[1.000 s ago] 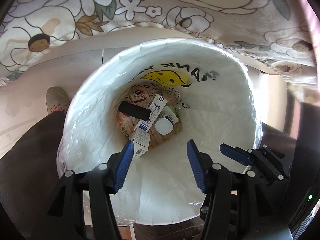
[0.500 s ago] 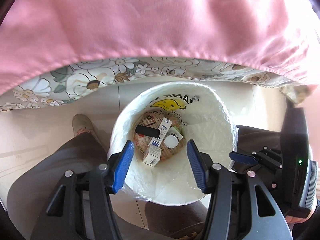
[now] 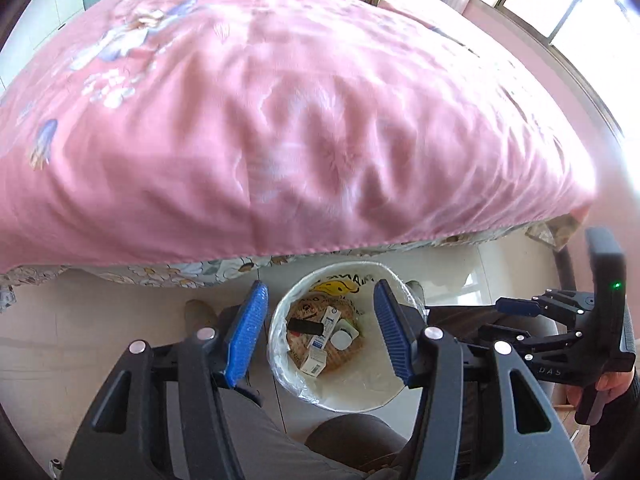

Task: Collect trash
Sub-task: 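Move both tools back over the bed toward the plastic cup and green block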

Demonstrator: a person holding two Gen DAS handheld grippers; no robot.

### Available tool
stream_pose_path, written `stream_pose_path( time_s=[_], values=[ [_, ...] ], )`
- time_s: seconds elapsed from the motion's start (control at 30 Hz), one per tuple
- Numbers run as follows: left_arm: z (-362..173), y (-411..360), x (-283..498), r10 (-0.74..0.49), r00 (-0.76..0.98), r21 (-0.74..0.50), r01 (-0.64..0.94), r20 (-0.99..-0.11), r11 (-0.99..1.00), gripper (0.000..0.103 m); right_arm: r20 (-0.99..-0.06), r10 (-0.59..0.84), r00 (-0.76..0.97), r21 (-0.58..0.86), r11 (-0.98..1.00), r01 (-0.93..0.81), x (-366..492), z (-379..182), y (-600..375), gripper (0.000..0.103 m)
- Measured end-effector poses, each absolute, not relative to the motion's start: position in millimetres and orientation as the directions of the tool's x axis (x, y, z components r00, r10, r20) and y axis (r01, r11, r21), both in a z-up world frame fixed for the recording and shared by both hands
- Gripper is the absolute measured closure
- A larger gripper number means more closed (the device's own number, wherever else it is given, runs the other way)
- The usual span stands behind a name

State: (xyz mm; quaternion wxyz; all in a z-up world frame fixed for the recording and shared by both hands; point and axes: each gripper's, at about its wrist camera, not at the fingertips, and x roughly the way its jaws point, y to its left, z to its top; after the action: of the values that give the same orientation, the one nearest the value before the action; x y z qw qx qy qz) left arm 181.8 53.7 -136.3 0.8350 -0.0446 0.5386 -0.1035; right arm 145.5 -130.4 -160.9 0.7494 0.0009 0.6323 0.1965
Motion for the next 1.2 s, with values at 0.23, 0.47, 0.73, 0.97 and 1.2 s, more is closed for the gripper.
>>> stream_pose_path(
  time_s=[0.23, 0.47, 0.73, 0.97, 1.2],
  values=[
    [-57.4, 60.0, 180.6, -0.180, 0.563, -0.098, 0.173, -0.807, 0.980, 0.041, -0.885, 0.347, 0.310, 0.257, 0.920, -0.295, 159.4, -77.3, -151.8, 0.052],
    [-2.1, 67.1, 197.9, -0.148, 0.668, -0.037, 0.177, -0.729, 0.983, 0.038, -0.810, 0.358, 0.465, 0.202, 0.914, -0.352, 183.6, -3.5, -157.6, 0.052],
    [26.7, 77.5, 241.2, -0.058, 0.745, 0.067, 0.136, -0.664, 0.988, 0.034, -0.726, 0.327, 0.605, 0.055, 0.904, -0.423, 233.1, 56.4, -143.4, 0.047],
    [23.8, 97.3, 297.4, 0.001, 0.765, 0.112, 0.094, -0.644, 0.989, 0.022, -0.685, 0.276, 0.674, -0.102, 0.880, -0.463, 293.6, 81.6, -128.6, 0.039],
    [3.9, 123.8, 373.5, 0.021, 0.749, 0.096, 0.057, -0.663, 0.994, 0.017, -0.706, 0.258, 0.659, -0.130, 0.868, -0.479, 377.8, 75.1, -123.4, 0.036]
  ],
)
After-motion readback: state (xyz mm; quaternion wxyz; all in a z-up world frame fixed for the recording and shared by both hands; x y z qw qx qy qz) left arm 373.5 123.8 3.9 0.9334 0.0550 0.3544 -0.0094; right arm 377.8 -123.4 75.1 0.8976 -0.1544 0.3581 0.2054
